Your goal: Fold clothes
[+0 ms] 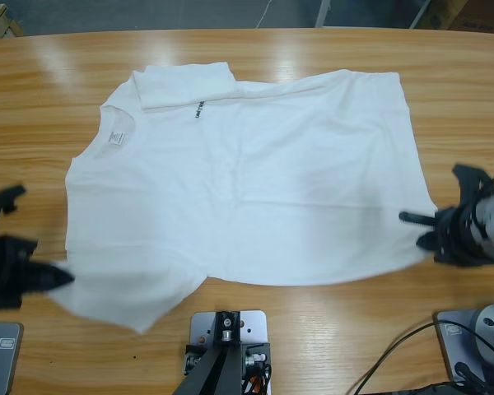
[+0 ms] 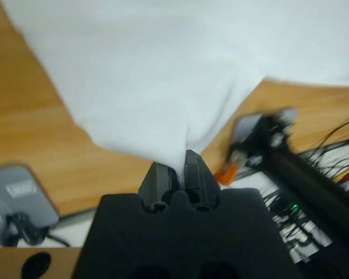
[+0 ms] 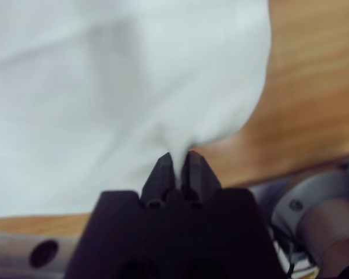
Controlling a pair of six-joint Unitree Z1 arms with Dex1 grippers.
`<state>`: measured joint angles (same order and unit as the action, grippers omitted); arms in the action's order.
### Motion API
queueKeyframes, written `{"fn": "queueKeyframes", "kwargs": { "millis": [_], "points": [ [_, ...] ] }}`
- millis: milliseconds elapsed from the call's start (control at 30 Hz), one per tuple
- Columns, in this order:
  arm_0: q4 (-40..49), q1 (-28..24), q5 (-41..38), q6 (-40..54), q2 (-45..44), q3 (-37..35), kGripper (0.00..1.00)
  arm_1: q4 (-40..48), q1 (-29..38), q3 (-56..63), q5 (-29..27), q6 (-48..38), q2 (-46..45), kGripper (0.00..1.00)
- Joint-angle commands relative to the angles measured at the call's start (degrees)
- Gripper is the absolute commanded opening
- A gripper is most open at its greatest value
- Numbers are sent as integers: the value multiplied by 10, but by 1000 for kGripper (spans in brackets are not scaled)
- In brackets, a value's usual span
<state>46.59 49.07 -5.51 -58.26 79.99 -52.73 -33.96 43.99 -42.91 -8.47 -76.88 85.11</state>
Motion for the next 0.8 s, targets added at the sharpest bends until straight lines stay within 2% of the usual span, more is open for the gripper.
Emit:
{"fn": "queueKeyframes", "kwargs": {
  "millis": [33, 367, 567, 800],
  "points": [
    [2, -70, 16, 61, 88, -64, 0, -3, -84, -34, -29, 97, 20, 0],
    [3, -192, 19, 125, 154, -170, 0, -1, -210, -132, -15, 210, 93, 0],
    [3, -205, 19, 144, 193, -218, 0, -2, -221, -176, -13, 228, 142, 0],
    [7, -205, 30, 163, 251, -311, 0, -6, -230, -181, -14, 236, 165, 0]
  ]
}}
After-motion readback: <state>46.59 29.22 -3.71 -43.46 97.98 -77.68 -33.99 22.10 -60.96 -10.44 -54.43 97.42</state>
